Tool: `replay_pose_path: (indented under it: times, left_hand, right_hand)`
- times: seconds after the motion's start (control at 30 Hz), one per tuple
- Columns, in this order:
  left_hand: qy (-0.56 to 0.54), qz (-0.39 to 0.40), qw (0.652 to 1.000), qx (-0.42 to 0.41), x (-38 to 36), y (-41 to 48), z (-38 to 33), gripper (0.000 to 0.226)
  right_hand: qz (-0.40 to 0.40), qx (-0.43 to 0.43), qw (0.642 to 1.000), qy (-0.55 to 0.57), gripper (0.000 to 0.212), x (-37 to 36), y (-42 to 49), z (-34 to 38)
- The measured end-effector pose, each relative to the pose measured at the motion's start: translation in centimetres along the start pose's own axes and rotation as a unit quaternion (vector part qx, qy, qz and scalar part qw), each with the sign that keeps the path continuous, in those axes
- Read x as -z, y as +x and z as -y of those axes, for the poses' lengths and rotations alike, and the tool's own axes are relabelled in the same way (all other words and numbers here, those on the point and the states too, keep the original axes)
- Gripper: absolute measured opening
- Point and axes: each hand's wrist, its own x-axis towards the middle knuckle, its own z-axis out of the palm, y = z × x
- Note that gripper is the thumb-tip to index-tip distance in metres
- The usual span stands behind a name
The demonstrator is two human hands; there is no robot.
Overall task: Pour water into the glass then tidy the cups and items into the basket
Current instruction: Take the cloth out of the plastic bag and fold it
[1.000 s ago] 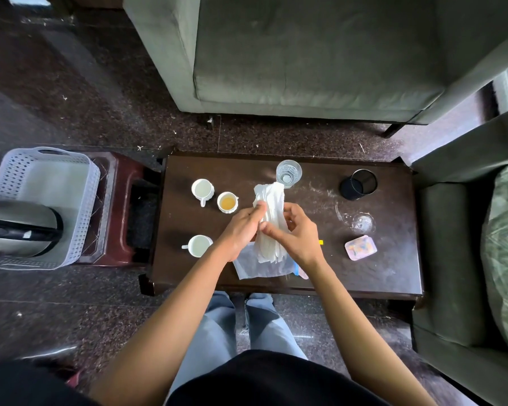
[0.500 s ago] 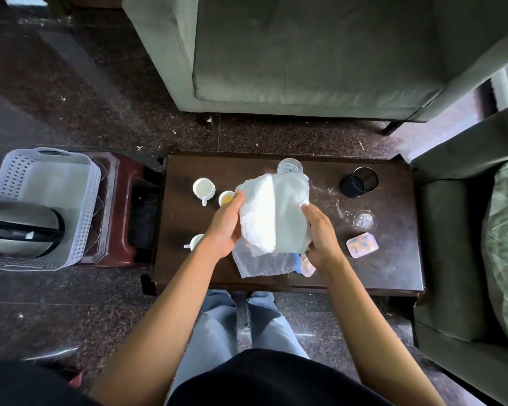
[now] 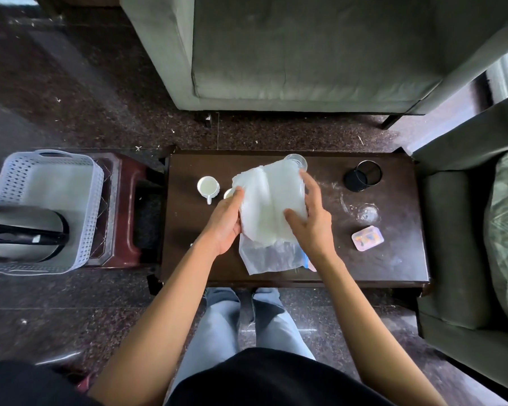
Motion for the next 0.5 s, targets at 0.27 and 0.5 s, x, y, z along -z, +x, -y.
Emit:
replay_pose_path:
  times: [0.27, 0.5]
  left_hand:
    - [0.05, 0.044, 0.998, -0.005, 2.3, -0.5, -0.7, 0.039]
    - [0.041, 0.074, 0.996, 0.003, 5.1, -1.4, -1.2, 0.033]
  right_hand:
    - [0.004, 0.013, 0.998, -0.054, 0.014, -4.3, -1.0, 2.5]
    - [-0.031, -0.032, 0.997, -0.071, 0.026, -7.5, -1.3, 4.4]
